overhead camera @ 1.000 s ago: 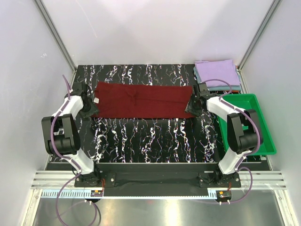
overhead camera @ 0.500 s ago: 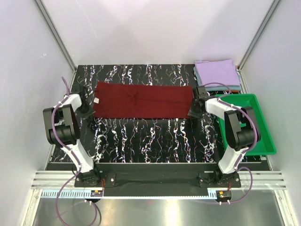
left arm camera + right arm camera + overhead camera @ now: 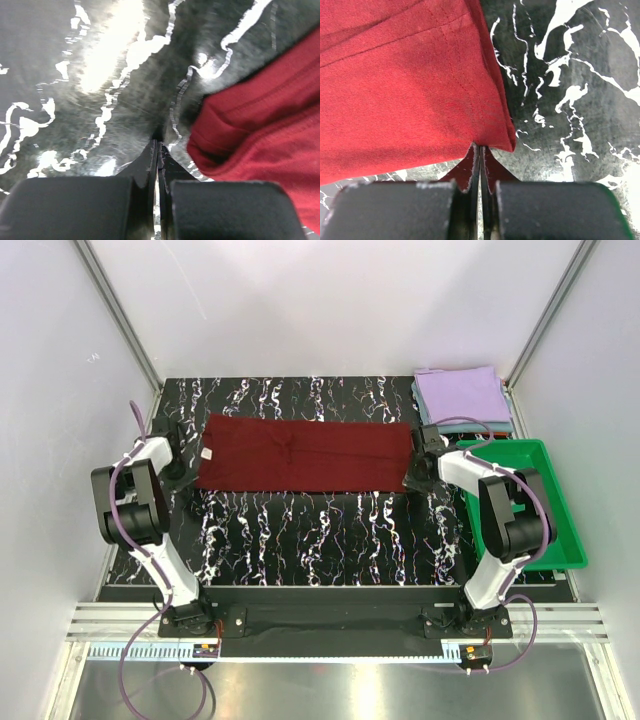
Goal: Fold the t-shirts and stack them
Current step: Fold the tshirt
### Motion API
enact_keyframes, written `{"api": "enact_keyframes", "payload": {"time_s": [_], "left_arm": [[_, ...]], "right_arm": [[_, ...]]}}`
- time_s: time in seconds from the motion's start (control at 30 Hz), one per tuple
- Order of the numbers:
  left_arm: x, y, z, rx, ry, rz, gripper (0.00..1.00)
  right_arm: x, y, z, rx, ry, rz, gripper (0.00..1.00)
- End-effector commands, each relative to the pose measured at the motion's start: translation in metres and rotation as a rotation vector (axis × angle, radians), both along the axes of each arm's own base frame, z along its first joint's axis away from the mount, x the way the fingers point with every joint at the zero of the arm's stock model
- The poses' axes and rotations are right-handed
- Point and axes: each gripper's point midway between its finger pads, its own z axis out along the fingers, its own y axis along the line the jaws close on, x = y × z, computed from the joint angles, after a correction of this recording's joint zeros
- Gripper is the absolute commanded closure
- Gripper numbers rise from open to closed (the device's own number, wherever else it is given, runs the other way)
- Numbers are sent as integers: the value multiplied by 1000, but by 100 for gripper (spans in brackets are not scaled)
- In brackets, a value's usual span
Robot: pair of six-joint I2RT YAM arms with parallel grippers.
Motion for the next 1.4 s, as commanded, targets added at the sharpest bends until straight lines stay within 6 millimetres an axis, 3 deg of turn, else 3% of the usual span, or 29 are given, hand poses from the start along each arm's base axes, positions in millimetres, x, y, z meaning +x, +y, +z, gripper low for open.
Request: {"api": "enact_keyframes", "payload": {"time_s": [0.0,0.17,0.23,0.3,0.33,0.43,0.5,0.57,0.6,0.63,0.67,0.7,0.73,0.77,0.83,0.87,0.93,0.97,1.03,1.07,1.1,1.17,1.27,1.37], "left_arm": [[8,18,18,53,-33,40,100],[6,25,20,64,-27,69,100],[10,31,34,78,-54,83,100],[22,30,59,82,-137,56,90],[33,22,71,35,-200,22,84],[62,3,115,-3,-394,-80,63],[90,-22,142,-97,-519,-198,57],[108,-58,152,-223,-571,-329,54],[122,-65,169,-223,-609,-382,54],[131,-79,156,-246,-577,-427,54],[138,-86,159,-242,-580,-462,54],[149,-88,167,-218,-583,-495,54],[157,-96,156,-220,-560,-520,54],[163,-101,154,-227,-559,-542,54],[179,-109,163,-223,-588,-592,54],[184,-108,146,-235,-556,-589,54],[197,-114,146,-233,-565,-615,53],[201,-116,133,-243,-540,-617,53],[207,-124,121,-245,-517,-639,54],[214,-124,123,-227,-524,-642,54],[215,-125,104,-231,-482,-639,54],[223,-127,98,-227,-484,-638,54],[230,-123,80,-213,-458,-612,54],[233,-127,66,-233,-448,-615,54]], "right_arm": [[-25,-17,-8,-54,62,-38,100],[-39,-9,-4,17,67,-66,100],[-47,-8,-3,35,76,-73,98],[-55,-9,-1,35,88,-82,85],[-57,-9,2,36,90,-78,74],[-52,-3,28,76,27,-58,54],[-41,8,57,139,-45,-23,50],[-23,22,87,194,-133,31,46],[-18,33,96,246,-155,76,46],[-11,41,105,273,-185,113,45],[6,51,121,309,-252,151,45],[10,67,130,364,-268,208,45],[16,76,138,389,-294,242,45],[35,88,149,414,-346,274,45],[50,113,159,459,-380,338,46],[67,126,160,468,-382,356,46],[81,151,159,490,-379,396,46],[99,168,154,502,-375,415,46],[109,194,149,524,-372,450,45],[124,209,142,539,-385,465,44],[129,219,140,555,-390,478,43],[142,247,134,596,-403,515,39],[154,276,118,617,-400,544,37],[164,291,100,633,-386,543,39]]}}
